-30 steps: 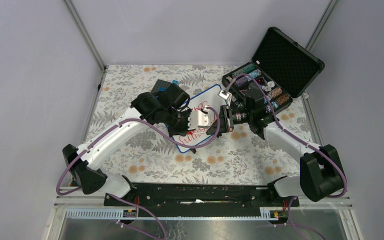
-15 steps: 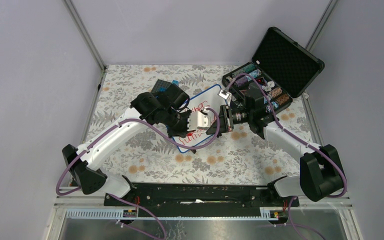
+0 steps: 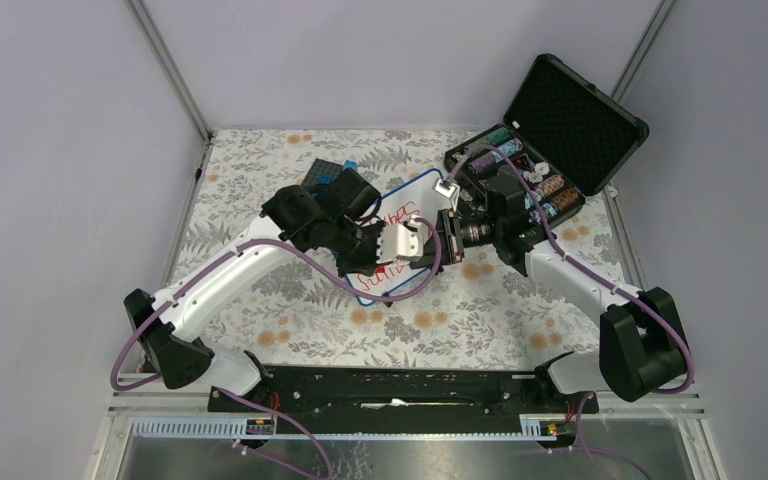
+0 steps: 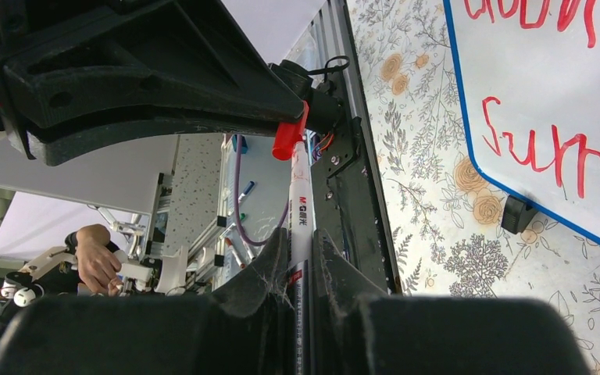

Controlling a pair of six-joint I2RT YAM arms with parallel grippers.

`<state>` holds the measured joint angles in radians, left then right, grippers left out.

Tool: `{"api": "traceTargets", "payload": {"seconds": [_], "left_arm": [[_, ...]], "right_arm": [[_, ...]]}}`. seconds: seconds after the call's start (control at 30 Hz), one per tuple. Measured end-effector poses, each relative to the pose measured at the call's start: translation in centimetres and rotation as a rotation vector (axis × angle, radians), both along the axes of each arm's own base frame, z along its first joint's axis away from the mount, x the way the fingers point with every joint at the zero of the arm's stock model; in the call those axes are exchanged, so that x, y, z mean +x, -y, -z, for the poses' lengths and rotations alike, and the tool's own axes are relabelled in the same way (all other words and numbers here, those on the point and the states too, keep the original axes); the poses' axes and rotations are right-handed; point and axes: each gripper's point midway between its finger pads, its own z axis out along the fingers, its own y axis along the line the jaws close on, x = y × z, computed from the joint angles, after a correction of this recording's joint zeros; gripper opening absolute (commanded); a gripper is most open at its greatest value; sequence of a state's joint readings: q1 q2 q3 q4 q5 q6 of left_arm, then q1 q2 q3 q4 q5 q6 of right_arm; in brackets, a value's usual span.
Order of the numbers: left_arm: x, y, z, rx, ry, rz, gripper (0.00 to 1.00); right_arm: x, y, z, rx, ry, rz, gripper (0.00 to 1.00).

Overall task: Write a sentence on the whiteboard
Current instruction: Insert the whiteboard marker without the cap into the pen cap.

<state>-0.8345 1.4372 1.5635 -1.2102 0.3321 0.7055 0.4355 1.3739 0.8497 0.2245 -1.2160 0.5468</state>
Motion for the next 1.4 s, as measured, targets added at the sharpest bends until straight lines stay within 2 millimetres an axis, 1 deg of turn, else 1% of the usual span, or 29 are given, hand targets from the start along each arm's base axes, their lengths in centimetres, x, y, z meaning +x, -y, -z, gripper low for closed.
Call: {"api": "traceTargets", "payload": {"seconds": [0.23, 0.43, 0.77, 1.03, 1.23, 1.4], "left_arm": [[0.3, -0.3, 0.2, 0.018, 0.014, -0.014, 0.00], [0.2, -1.0, 1.0, 0.052, 0.012, -0.030, 0.00], [0.2, -1.0, 1.0, 0.051, 0.009, -0.039, 0.00], [0.2, -0.9, 1.0, 0.048, 0.005, -0.041, 0.00], [0.3, -0.7, 0.9, 0.049, 0.001, -0.042, 0.00], [0.3, -0.6, 0.6, 0.039, 0.002, -0.041, 0.00]], "right_arm": [[-0.1, 0.1, 0.4, -0.011, -0.004, -0.001, 0.00], [-0.2, 0.1, 0.5, -0.014, -0.005, -0.003, 0.00], [-0.4, 0.1, 0.6, -0.019, -0.008, -0.008, 0.00], [-0.5, -0.2, 0.1, -0.014, 0.008, -0.019, 0.00], [-0.5, -0.3, 0.2, -0.014, 0.009, -0.022, 0.00], [-0.6, -0.3, 0.2, -0.015, 0.016, -0.024, 0.00]]}}
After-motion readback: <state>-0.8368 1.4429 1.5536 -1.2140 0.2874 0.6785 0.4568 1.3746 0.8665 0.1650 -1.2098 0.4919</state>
